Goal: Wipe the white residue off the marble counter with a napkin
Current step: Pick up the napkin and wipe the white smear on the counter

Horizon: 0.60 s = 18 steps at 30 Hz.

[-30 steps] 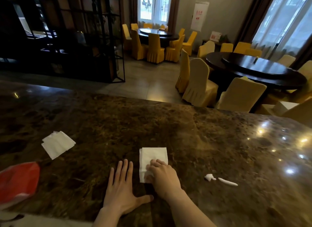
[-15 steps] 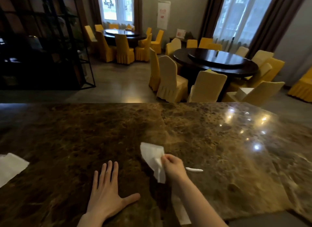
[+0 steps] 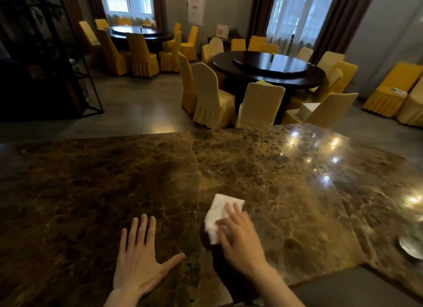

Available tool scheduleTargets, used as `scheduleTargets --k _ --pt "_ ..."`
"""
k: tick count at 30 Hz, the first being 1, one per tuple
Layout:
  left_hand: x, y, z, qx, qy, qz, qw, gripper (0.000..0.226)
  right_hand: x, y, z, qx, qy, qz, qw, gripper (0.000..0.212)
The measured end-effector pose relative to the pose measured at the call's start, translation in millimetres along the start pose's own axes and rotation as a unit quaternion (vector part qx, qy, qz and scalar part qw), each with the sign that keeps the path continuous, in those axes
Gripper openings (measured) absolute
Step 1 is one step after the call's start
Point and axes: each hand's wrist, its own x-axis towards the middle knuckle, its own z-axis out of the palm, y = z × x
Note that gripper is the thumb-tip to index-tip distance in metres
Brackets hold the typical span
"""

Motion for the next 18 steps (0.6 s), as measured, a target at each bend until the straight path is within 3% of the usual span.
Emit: scheduleTargets --k 2,5,14,16,18 --pt "1 -1 1 0.007 0.003 0.001 1.0 0.137 -4 -8 23 -0.056 -0.071 -0.046 0.995 0.049" --pt "1 -1 2 0.009 0.012 0.001 1.0 0.137 -5 -12 44 -0.111 -0.095 -0.053 0.988 0.057" --pt "-1 -3 4 -0.003 0.021 0.007 1.0 0.136 0 55 10 -0.143 -0.051 0.18 0.972 0.059" --pt "-1 -1 3 -0.004 0.016 0.003 1.0 0.137 3 39 18 -0.145 -0.042 0.167 0.974 0.058" --pt "-2 0 1 0.003 0.005 0.003 1.0 0.138 7 11 30 -0.129 -0.06 0.09 0.986 0.058"
